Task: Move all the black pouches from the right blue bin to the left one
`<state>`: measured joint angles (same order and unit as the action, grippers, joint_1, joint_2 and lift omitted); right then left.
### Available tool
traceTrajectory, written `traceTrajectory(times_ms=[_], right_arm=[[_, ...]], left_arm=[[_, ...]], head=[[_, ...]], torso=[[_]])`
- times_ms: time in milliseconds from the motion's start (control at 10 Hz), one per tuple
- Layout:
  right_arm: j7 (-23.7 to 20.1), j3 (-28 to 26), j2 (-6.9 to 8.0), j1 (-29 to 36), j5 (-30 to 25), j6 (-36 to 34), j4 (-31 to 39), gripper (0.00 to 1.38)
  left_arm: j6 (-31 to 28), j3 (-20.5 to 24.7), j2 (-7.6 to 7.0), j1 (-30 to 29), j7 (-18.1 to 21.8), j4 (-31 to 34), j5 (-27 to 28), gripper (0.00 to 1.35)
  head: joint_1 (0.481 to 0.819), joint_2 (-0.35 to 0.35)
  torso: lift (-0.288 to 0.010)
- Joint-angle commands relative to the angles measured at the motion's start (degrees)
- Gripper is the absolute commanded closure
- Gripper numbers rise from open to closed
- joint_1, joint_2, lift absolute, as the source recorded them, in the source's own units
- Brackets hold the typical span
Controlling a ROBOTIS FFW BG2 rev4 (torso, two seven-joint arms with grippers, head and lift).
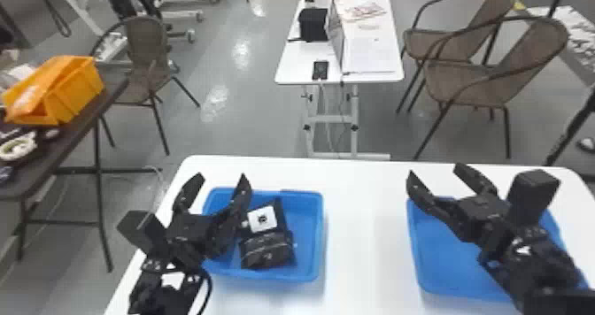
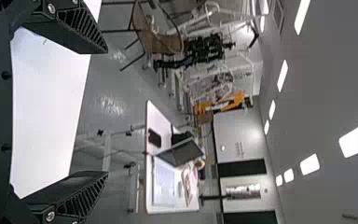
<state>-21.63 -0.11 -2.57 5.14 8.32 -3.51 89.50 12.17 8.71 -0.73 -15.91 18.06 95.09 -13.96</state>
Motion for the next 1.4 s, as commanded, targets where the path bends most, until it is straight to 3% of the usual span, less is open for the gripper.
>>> traceTrajectory(times_ms=[0, 100, 200, 400, 500, 900, 1300], right_arm=[[1.9, -3.4, 0.73, 5.0, -0.5, -0.4, 2.6, 0.10], [3.3, -6.0, 1.17, 7.5, -0.4, 0.2, 2.8, 0.10], [7.6, -7.9, 1.78, 9.9, -0.4, 0.3, 3.6, 0.11], [10.5, -11.8, 2.63, 10.8, -0.8, -0.2, 1.6, 0.11], [12.8, -12.5, 2.63, 10.6, -0.5, -0.4, 0.2, 0.11], [15.0, -14.3, 2.63, 3.5, 1.3, 0.4, -10.7, 0.11], [16.3, -14.7, 0.46, -2.5, 1.5, -1.1, -19.5, 0.11]], left_arm=[[-0.2, 1.3, 0.88, -3.2, -0.8, 4.6, -1.5, 0.10], [0.1, 1.9, 0.88, -4.6, -1.4, 6.4, -1.9, 0.10], [0.4, 2.1, 0.88, -5.2, -1.7, 7.4, -2.0, 0.10], [0.4, 1.5, 0.88, -5.1, -2.1, 7.6, -2.6, 0.10], [0.3, 1.0, 0.88, -5.2, -2.7, 7.6, -3.0, 0.10], [-0.5, 0.3, 0.88, -5.0, -3.1, 7.6, -3.6, 0.11], [-0.7, 0.1, 0.73, -4.7, -3.1, 7.6, -3.8, 0.11]], head=[[0.695, 0.112], [0.695, 0.103], [0.695, 0.085], [0.695, 0.022], [0.695, 0.005], [0.695, -0.061], [0.695, -0.083]], torso=[[0.000], [0.000], [0.000], [0.000], [0.000], [0.000], [0.000]])
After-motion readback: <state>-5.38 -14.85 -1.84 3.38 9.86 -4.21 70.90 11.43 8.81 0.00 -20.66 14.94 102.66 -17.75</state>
